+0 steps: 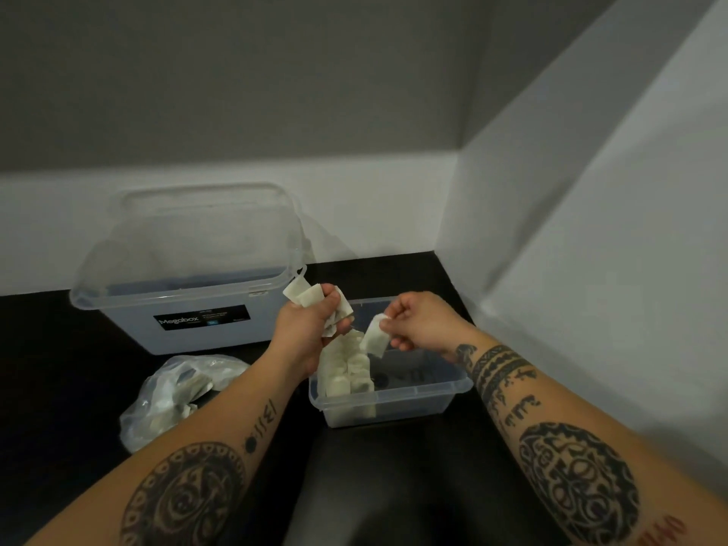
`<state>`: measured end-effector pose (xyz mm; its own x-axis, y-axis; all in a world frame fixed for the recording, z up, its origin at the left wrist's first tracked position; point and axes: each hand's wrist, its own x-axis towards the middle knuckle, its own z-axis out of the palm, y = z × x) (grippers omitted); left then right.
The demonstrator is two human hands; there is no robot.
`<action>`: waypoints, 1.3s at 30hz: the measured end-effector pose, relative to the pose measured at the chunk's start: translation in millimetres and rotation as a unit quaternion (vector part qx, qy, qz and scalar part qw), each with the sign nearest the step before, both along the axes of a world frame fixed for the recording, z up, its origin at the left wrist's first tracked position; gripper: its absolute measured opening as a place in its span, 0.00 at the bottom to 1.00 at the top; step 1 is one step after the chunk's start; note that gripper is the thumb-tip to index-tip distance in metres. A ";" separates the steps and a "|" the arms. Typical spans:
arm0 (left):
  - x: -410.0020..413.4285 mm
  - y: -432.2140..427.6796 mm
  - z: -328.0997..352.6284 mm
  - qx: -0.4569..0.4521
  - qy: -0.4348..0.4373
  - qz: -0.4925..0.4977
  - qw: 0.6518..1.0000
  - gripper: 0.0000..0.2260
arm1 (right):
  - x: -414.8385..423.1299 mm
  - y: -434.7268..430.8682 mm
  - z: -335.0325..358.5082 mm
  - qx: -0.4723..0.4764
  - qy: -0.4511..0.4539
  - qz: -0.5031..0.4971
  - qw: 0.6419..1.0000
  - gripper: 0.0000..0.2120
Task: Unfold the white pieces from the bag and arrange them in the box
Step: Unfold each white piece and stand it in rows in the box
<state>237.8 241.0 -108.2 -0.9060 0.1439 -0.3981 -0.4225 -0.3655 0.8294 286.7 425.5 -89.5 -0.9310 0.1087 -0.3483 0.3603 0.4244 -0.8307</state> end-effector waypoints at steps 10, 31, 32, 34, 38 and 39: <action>-5.9 4.3 -11.9 -0.029 -0.001 0.008 1.000 0.03 | -6.2 -34.3 -46.7 0.225 -0.133 0.213 0.941 0.09; -14.3 5.8 -18.8 -0.059 -0.025 -0.005 0.998 0.06 | -23.3 -48.2 -64.7 0.292 -0.145 0.195 0.925 0.18; -13.8 5.4 -18.6 -0.060 -0.024 -0.005 0.998 0.06 | -24.0 -48.3 -65.4 0.297 -0.134 0.191 0.926 0.18; -13.2 5.2 -18.3 -0.064 -0.025 -0.003 0.998 0.07 | -25.5 -48.5 -66.0 0.308 -0.124 0.188 0.924 0.18; -12.1 4.9 -17.5 -0.067 -0.030 -0.002 0.997 0.08 | -25.2 -47.4 -65.7 0.296 -0.135 0.184 0.928 0.18; -12.3 4.9 -17.3 -0.069 -0.031 -0.001 0.997 0.08 | -23.8 -46.7 -65.3 0.289 -0.141 0.184 0.929 0.19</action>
<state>225.6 245.9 -125.5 -0.8790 0.0861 -0.4690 -0.4748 -0.2491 0.8441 262.9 378.8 -154.8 -0.8224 0.0465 -0.5670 0.2723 0.9073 -0.3205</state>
